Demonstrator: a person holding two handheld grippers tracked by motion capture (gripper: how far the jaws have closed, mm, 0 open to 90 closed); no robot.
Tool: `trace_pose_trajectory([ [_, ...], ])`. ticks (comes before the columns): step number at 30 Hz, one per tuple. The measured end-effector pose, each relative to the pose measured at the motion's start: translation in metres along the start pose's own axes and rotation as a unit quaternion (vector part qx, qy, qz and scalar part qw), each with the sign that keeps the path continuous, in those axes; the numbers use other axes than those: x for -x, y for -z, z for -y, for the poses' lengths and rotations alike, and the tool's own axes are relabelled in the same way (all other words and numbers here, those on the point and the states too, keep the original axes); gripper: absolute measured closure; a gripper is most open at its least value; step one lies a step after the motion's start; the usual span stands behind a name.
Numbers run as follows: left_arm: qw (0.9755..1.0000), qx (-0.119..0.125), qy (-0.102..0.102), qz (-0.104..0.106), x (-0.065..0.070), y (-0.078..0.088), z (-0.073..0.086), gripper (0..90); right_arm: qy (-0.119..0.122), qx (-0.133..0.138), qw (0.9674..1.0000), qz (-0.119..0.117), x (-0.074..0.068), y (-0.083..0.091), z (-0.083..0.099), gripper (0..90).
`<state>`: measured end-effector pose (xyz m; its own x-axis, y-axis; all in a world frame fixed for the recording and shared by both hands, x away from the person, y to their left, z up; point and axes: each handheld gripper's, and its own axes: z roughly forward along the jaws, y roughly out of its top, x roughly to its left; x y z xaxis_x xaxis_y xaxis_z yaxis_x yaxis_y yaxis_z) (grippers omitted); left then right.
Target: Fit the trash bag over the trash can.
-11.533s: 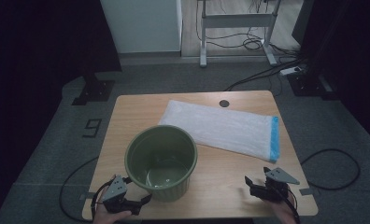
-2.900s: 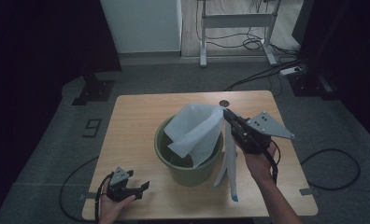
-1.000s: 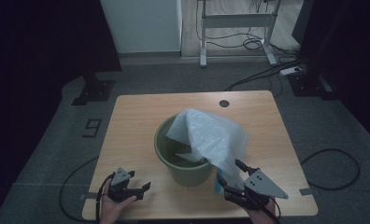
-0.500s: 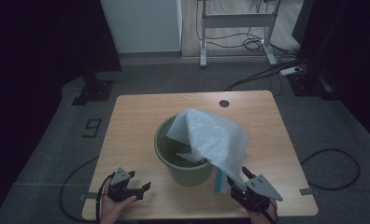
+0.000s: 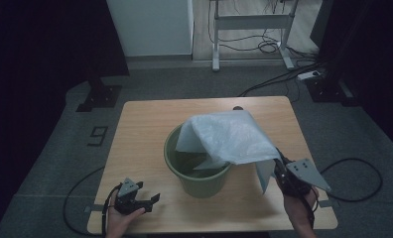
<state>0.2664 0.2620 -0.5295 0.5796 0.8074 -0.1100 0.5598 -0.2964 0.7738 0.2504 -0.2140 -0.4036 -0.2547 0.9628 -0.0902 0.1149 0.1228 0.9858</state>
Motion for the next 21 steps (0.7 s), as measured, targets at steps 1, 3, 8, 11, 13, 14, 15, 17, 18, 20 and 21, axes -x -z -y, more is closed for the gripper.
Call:
trace_pose_trajectory([
  [1,1.0,0.002,0.0,0.0,0.001,0.001,-0.001,13.8,-0.001,0.009,0.9999,-0.005,0.0,0.0,-0.009,88.9],
  [3,1.0,0.006,-0.001,0.001,0.001,0.002,-0.002,13.8,-0.006,0.025,0.9996,-0.014,-0.001,0.0,-0.024,88.9],
  [8,0.9999,0.016,0.004,0.002,0.0,0.006,-0.003,13.8,-0.006,0.07,0.9968,-0.039,-0.011,0.003,-0.065,88.9],
  [11,0.9997,0.022,0.008,0.004,-0.001,0.007,-0.004,13.8,0.005,0.09,0.9943,-0.058,-0.024,0.006,-0.08,88.9],
  [13,0.9996,0.025,0.011,0.006,-0.001,0.008,-0.004,13.8,0.012,0.091,0.9932,-0.072,-0.034,0.006,-0.084,88.9],
  [14,0.9996,0.026,0.011,0.006,0.0,0.009,-0.004,13.8,0.019,0.089,0.9924,-0.083,-0.042,0.005,-0.084,88.9],
  [15,0.9996,0.027,0.011,0.007,0.0,0.009,-0.005,13.8,0.025,0.085,0.992,-0.09,-0.049,0.004,-0.083,88.8],
  [17,0.9995,0.028,0.01,0.007,0.0,0.009,-0.005,13.8,0.04,0.076,0.9913,-0.1,-0.059,0.0,-0.078,88.8],
  [18,0.9995,0.028,0.01,0.007,0.0,0.01,-0.005,13.8,0.046,0.068,0.991,-0.106,-0.065,-0.003,-0.073,88.8],
  [20,0.9995,0.03,0.011,0.008,-0.001,0.01,-0.005,13.8,0.053,0.051,0.9908,-0.113,-0.072,-0.01,-0.065,88.6],
  [21,0.9994,0.031,0.012,0.008,-0.002,0.011,-0.005,13.8,0.055,0.045,0.991,-0.114,-0.074,-0.012,-0.061,88.7],
])
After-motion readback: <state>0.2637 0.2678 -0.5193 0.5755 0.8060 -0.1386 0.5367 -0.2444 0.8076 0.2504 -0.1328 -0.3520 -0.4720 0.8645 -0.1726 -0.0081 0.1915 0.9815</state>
